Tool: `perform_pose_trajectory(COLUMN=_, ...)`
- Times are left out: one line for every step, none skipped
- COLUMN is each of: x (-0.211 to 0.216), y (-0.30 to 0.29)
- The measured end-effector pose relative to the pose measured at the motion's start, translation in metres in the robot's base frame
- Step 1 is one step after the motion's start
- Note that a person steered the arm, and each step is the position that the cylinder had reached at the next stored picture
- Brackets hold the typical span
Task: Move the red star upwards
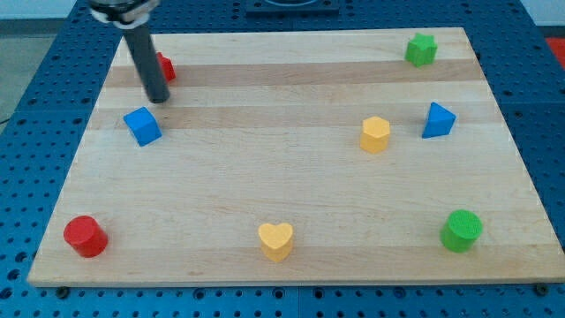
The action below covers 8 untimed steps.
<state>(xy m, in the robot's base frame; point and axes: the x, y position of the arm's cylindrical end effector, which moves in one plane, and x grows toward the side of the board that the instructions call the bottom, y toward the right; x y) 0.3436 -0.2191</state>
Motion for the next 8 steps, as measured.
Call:
perform_pose_trajectory(x=0.000, y=-0.005)
perform_pose_trajectory(x=-0.001, y=-0.005)
perform_pose_trajectory(x=-0.040, y=0.013)
perform_pose_trajectory(x=-0.041, y=0.014)
perform_pose_trajectory(x=-0.041, y=0.014)
perform_pose_trajectory(x=-0.065, y=0.014)
perform_pose_trajectory(x=-0.067, y=0.014)
perform_pose_trajectory(x=-0.061, y=0.019)
